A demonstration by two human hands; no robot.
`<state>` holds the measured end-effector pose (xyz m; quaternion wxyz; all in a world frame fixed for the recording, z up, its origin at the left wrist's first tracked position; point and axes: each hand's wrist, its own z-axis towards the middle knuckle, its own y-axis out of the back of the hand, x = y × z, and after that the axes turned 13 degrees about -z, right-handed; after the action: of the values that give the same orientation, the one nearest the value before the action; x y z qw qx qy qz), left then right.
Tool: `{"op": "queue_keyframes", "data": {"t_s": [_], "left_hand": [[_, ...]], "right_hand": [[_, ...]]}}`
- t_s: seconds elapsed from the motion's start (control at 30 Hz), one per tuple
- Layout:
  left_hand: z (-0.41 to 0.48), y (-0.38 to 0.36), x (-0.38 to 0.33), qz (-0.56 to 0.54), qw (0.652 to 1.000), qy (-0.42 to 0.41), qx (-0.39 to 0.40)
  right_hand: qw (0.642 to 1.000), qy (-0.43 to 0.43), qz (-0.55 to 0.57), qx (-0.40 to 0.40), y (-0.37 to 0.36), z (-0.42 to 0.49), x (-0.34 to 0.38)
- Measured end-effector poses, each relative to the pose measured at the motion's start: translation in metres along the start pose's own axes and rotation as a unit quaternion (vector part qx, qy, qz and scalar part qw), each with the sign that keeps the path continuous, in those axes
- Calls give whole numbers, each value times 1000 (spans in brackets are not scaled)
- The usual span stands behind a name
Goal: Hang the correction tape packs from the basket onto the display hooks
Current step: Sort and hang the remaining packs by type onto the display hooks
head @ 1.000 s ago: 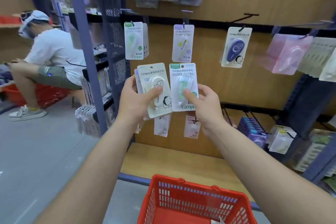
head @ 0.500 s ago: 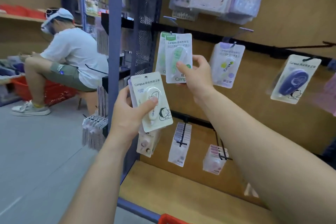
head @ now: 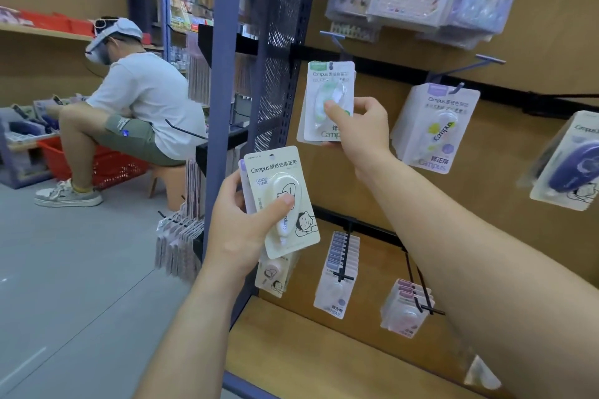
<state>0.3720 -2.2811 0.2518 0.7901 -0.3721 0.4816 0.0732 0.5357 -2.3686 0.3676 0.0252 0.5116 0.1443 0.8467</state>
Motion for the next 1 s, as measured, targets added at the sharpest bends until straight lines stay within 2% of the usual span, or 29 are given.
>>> {"op": "queue_keyframes", "data": {"t_s": [0.3,0.5,0.6,0.67,0.73,0.77,0.83,1.0], "left_hand": [[7,6,6,-8,1000,-2,-3],[9,12,9,3,1000,3,-4],[8,11,12,5,1000,5,-1],[6,7,16,4,1000,18,1],[3,3,20,9,1000,29,3],[1,0,23,12,999,30,4],[-5,-4,28,19,999,29,10],[-22,-20,39,30,998,34,39]], "right_hand": [[995,-19,-92,-14,-15,23,-21],[988,-103,-114,-18,-20,31,-32],[980,-71,-184,-41,-12,-11,-43],[991,-56,-118,39,0,-54,-50],[981,-66,-68,170,10,-93,-58],[974,-61,-58,209,15,-107,-63],[973,-49,-42,223,23,-126,-70],[979,-73,-34,185,41,-140,-82]]}}
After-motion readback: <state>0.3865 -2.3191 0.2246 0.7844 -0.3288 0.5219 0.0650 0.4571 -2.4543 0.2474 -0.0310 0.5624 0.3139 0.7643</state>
